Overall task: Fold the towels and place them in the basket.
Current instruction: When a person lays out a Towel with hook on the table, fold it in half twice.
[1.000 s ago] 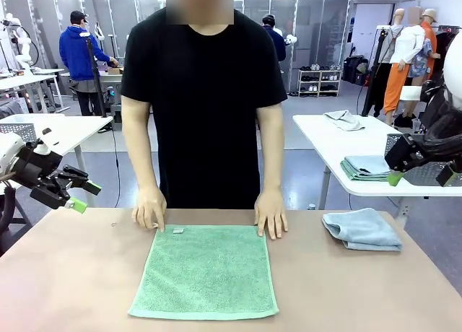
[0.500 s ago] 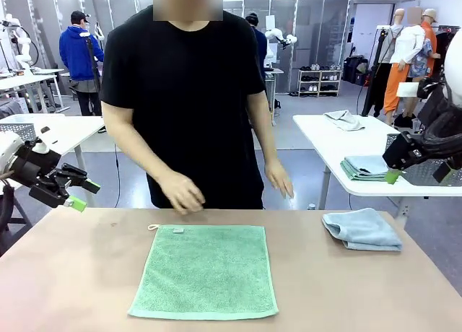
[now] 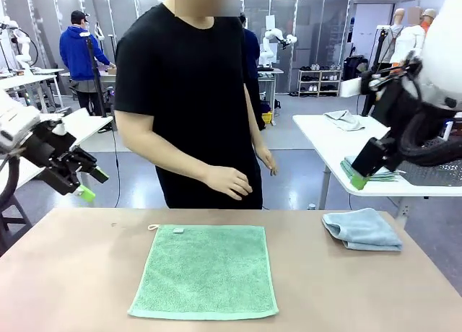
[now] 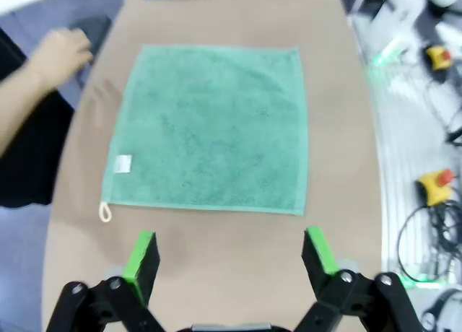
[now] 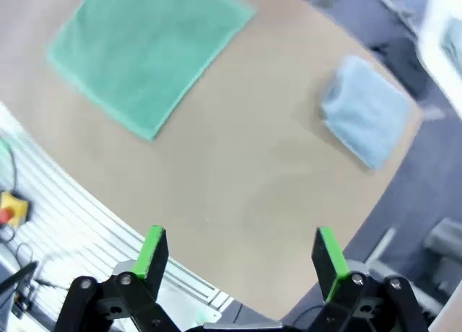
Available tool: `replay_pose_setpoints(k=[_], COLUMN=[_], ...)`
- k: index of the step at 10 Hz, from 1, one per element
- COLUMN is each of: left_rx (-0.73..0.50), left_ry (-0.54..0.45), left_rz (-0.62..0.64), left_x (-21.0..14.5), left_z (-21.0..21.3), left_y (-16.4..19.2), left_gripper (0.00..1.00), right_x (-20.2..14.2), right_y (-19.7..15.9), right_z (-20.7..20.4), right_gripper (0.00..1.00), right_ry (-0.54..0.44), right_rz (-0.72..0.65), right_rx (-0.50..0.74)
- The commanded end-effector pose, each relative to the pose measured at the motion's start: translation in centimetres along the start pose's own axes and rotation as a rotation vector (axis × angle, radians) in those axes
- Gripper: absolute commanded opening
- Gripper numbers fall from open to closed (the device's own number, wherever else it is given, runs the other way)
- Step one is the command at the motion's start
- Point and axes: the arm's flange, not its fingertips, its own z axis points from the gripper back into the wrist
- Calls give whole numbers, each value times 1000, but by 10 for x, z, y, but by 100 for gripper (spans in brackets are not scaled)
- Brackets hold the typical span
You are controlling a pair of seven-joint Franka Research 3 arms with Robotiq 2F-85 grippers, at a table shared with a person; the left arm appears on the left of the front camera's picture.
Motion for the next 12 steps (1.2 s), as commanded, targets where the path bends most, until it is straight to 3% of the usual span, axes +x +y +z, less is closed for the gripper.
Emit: replay_pose_setpoints(k=[1, 3, 4, 12], left_rx=[12, 25, 34, -6], left_ry=[168, 288, 318, 296], left_rz=[28, 14, 19, 4], left_x=[28, 46, 50, 52], left_z=[-12, -20, -23, -26], left_y=[-26, -43, -49, -49], left_gripper=[100, 100, 100, 100], right_x=[1, 4, 7, 10], right_y=[23, 54, 63, 69], right_z=[-10, -21, -25, -20], right_gripper=[100, 100, 100, 100], right_ry=[0, -4, 14, 27], right_rz=[287, 470, 484, 451], right_rx=[9, 20, 21, 43])
